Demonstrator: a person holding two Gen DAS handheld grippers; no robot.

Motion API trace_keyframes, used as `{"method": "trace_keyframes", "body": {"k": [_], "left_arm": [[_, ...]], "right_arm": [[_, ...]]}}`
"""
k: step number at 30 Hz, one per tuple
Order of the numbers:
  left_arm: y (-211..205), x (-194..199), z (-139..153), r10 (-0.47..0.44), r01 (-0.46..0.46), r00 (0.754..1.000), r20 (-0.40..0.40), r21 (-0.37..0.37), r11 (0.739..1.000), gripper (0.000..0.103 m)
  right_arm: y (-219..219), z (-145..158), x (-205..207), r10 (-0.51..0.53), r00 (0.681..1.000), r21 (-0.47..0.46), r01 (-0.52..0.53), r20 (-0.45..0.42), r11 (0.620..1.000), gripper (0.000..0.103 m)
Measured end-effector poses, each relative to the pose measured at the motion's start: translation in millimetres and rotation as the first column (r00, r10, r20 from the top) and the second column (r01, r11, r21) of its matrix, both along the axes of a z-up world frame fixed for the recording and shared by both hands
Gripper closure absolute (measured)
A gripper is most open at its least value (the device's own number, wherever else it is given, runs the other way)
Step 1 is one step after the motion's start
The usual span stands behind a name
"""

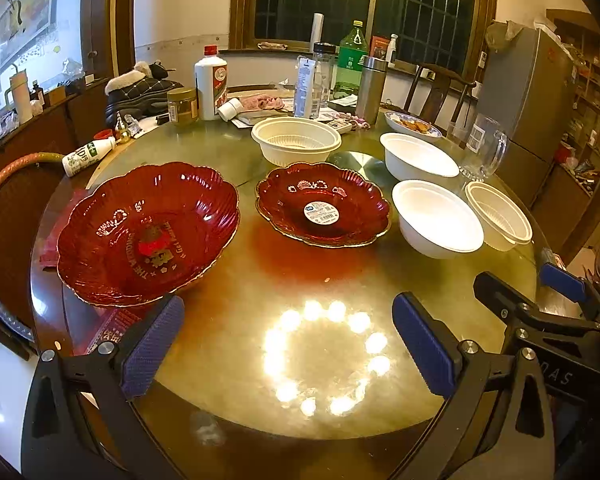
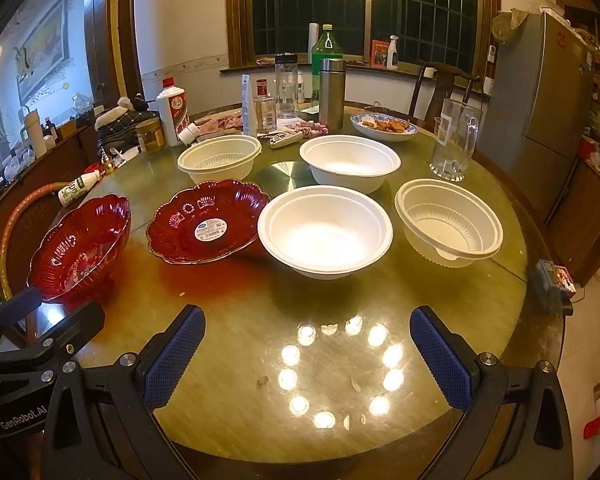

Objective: Organize plates and bowls

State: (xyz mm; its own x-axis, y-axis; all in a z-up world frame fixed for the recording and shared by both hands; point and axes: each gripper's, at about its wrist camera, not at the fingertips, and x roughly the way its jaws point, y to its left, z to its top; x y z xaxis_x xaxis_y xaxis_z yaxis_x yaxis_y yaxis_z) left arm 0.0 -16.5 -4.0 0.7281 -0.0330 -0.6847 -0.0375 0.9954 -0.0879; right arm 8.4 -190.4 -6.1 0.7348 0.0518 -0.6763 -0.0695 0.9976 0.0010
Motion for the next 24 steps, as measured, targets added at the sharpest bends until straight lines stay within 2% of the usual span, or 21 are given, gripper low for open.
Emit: {"method": "trace_keyframes", "body": {"k": [24], "left_arm": [[-1.1, -1.2, -0.6, -0.009, 0.009, 1.000, 0.004, 0.000, 1.000, 0.000]], "right_arm": [[-3.8, -3.6, -0.5, -0.007, 1.000, 0.005, 0.007, -0.002, 1.000, 0.000]]}}
